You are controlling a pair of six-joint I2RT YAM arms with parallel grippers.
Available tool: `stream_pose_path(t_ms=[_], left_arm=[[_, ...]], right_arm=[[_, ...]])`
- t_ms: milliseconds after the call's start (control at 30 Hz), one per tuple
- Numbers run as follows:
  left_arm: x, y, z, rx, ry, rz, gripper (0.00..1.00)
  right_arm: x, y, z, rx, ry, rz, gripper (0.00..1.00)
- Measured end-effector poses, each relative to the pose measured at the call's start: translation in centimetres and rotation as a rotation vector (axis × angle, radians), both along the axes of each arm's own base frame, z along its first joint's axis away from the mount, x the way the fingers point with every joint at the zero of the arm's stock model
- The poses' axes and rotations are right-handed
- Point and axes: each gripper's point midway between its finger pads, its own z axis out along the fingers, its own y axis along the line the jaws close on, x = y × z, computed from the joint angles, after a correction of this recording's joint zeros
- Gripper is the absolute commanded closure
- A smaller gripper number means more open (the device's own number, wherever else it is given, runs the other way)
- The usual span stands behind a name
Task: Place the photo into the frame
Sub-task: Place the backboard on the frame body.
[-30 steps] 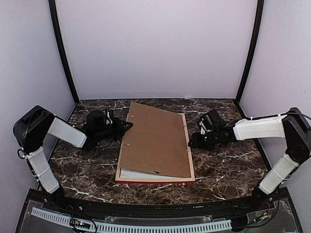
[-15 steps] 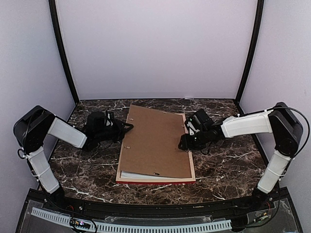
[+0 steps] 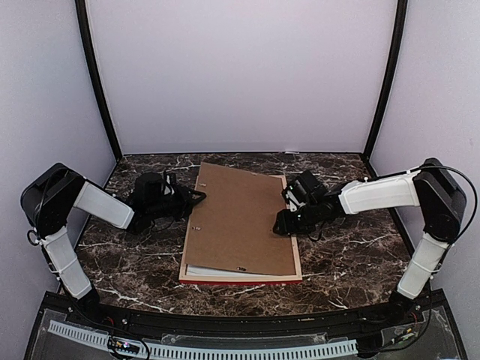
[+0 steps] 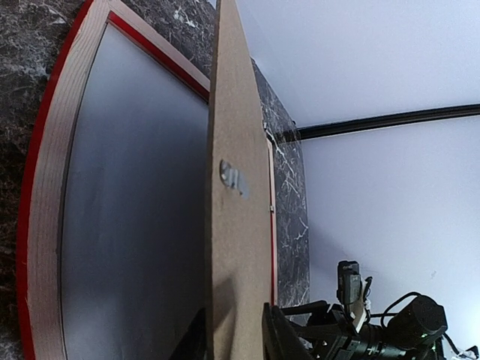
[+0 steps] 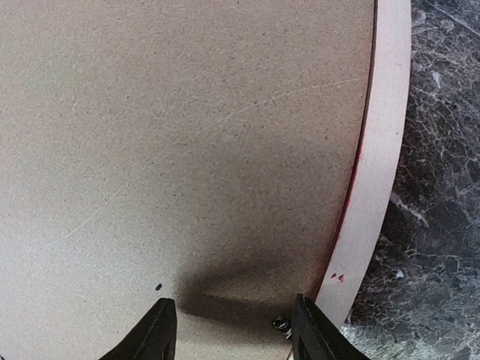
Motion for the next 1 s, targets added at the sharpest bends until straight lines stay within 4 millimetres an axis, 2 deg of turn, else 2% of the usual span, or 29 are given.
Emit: stream_pose_path(t_ms=[1000], left_arm=[[-0.5,0.3,-1.9,0.082,0.031,0.008,0.77]], right_arm=[[-0.6,-0.2,0.1,0.061,0.099,-0.161,0.46]])
